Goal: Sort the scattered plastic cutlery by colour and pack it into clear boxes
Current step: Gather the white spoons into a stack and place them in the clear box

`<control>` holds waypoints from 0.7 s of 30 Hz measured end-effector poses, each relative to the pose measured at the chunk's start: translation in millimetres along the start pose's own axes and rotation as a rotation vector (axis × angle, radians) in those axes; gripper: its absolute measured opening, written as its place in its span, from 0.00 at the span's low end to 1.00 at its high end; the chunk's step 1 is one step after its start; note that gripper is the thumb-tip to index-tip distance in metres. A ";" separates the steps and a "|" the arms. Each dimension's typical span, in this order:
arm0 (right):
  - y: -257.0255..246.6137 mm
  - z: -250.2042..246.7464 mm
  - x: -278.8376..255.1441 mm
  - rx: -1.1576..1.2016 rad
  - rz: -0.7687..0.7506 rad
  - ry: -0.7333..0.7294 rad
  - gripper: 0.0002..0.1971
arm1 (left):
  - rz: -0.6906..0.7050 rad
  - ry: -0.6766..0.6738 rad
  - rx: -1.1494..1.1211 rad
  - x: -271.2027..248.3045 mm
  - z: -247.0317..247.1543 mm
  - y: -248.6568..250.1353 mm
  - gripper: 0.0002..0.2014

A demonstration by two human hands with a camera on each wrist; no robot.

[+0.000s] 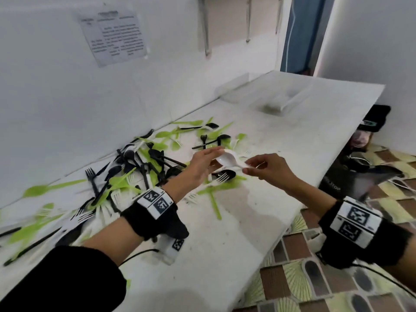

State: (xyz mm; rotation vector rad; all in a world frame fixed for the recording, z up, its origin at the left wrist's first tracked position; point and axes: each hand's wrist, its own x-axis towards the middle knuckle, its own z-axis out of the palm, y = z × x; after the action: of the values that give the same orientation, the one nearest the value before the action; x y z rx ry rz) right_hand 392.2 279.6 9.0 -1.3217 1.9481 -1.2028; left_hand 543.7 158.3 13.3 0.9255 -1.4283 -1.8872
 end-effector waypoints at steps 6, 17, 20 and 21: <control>46.6 -78.4 24.9 -0.024 0.039 0.061 0.11 | 0.018 -0.065 0.006 51.4 89.2 -6.9 0.09; 117.5 -191.1 73.8 -0.064 0.090 0.108 0.15 | 0.003 -0.155 0.044 142.3 204.5 -17.2 0.10; 134.0 -208.8 87.9 -0.036 0.106 0.119 0.16 | -0.013 -0.167 0.065 165.3 225.4 -17.6 0.12; 138.2 -215.9 93.7 -0.026 0.114 0.112 0.16 | -0.016 -0.177 0.067 174.0 232.1 -16.2 0.13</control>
State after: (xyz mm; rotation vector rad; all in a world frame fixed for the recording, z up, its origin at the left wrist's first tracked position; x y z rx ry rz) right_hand 120.0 298.3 1.6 -1.1615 2.0939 -1.2231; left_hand 253.2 153.5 9.1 0.8193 -1.6009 -1.9851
